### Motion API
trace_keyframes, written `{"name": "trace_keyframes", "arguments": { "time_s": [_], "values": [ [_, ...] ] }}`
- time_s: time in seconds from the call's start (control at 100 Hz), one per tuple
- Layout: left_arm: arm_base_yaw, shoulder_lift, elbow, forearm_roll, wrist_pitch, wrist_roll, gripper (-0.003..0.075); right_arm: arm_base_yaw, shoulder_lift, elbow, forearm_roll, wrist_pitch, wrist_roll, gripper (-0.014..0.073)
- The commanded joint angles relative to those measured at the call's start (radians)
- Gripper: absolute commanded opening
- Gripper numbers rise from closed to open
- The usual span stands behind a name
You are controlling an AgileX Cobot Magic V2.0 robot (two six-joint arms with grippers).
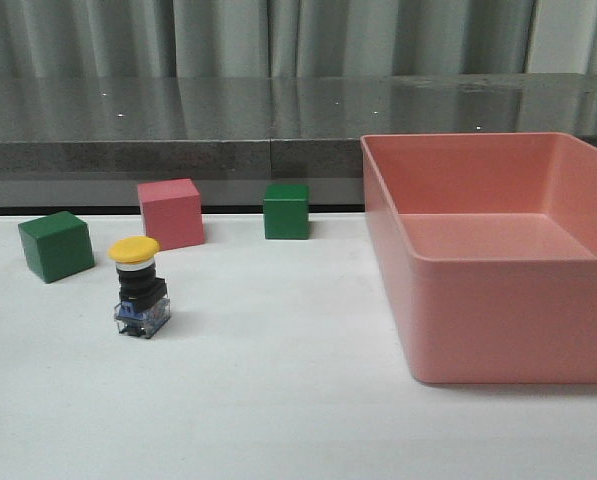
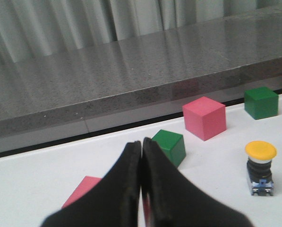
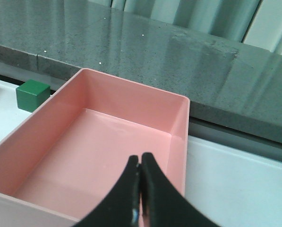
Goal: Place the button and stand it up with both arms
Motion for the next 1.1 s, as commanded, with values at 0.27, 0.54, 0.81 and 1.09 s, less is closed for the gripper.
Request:
{"name": "trace_keyframes", "arguments": {
  "time_s": [0.27, 0.54, 0.81, 1.09],
  "values": [
    [0.090, -0.249, 0.114, 0.018, -0.093, -0.059, -0.0019, -0.005, 0.002, -0.024, -0.005, -0.081, -0.002, -0.0060],
    [0.096, -0.251, 0.155, 0.012, -0.084, -0.110, -0.0019, -0.005, 0.004, -0.024, -0.005, -0.081, -0.002, -0.0060],
    [0.096, -0.251, 0.155, 0.012, -0.084, -0.110, -0.0019, -0.005, 0.004, -0.024, -0.005, -0.081, -0.002, -0.0060],
    [0.096, -0.251, 0.155, 0.012, -0.084, -0.110, -0.0019, -0.005, 0.004, -0.024, -0.005, -0.081, -0.002, -0.0060]
  ]
}}
